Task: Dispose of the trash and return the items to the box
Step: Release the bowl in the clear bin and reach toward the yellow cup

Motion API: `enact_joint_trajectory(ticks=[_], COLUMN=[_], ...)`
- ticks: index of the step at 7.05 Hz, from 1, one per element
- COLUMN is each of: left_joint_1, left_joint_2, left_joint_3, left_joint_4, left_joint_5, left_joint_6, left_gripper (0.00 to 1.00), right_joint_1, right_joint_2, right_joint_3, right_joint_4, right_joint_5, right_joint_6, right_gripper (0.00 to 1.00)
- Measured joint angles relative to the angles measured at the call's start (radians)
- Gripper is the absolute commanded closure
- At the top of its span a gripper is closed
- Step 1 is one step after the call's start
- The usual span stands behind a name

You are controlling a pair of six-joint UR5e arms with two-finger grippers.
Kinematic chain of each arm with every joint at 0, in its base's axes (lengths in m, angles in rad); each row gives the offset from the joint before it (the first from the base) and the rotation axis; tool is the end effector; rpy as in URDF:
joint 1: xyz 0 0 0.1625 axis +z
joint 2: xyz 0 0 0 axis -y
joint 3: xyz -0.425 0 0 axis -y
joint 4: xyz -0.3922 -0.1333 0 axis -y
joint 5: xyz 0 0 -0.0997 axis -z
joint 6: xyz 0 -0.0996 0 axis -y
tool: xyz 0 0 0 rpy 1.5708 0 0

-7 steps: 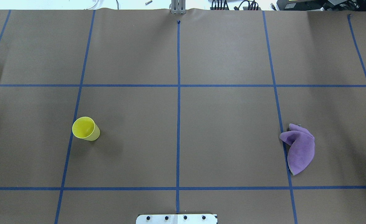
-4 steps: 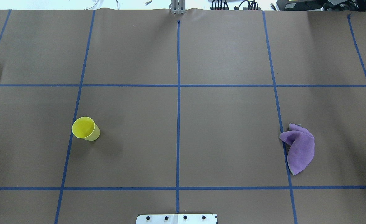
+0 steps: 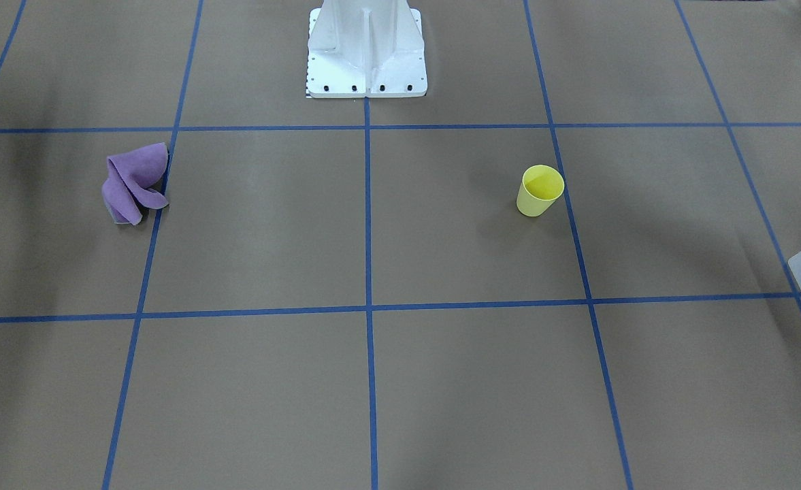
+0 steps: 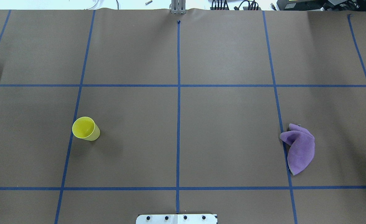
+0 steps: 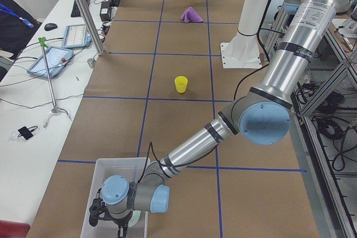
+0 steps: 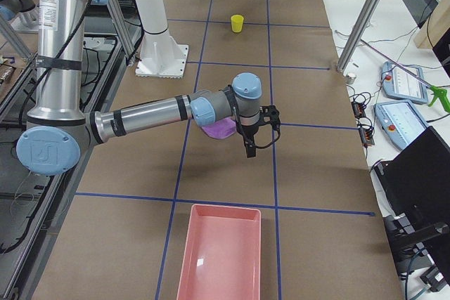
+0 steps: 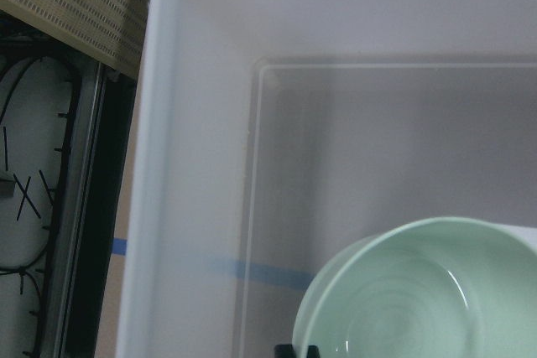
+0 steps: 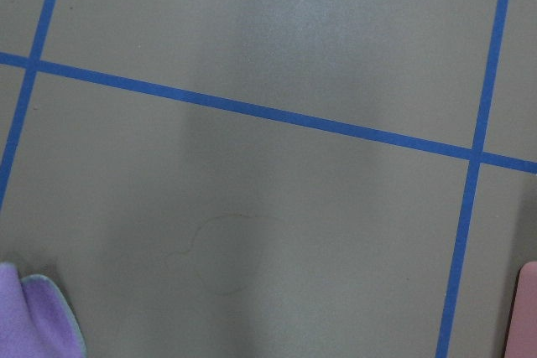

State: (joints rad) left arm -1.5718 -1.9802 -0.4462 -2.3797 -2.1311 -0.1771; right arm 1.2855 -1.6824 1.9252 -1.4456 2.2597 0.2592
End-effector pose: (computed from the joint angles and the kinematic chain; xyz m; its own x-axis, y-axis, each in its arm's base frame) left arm -0.0809 -0.5724 0.8842 0.8337 -0.1273 -0.5373 0.1502 0.9887 -0.0011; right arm -0.0606 -0.4554 0.5264 0.7211 -0.1926 0.6655 0.0805 0.9774 0.1957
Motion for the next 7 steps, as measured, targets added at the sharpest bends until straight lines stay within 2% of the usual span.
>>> enact_joint_trajectory(ticks=[2,4,5,6,7], left_joint_1=[0.006,-0.075,-0.124,-0.158,-0.168], left_joint_2=[0.0,-0.012,-0.012,0.003,0.05], left_joint_3=[-0.01,-0.074,-0.175,-0.352,-0.582], left_joint_4=[-0.021,0.017,0.115,0.278,0.449], left_joint_5=[-0.006,-0.076,-0.132,-0.175,-0.194], left_joint_6=[0.07,0.197,0.237,0.256,0.258], left_gripper=[0.01,0.01,0.01,0.01,0.01], right_joint_1=[0.0,0.0,0.0,0.0,0.0], right_joint_2=[0.002,0.003,0.003,0.004,0.004], right_joint_3=[0.002,0.006,0.006,0.007,0.008], right_joint_4=[0.001,0.0,0.0,0.0,0.001], right_joint_5=[-0.001,0.0,0.0,0.0,0.002], right_joint_6=[0.0,0.005,0.007,0.008,0.009], right_gripper=[0.0,0.0,0.0,0.0,0.0])
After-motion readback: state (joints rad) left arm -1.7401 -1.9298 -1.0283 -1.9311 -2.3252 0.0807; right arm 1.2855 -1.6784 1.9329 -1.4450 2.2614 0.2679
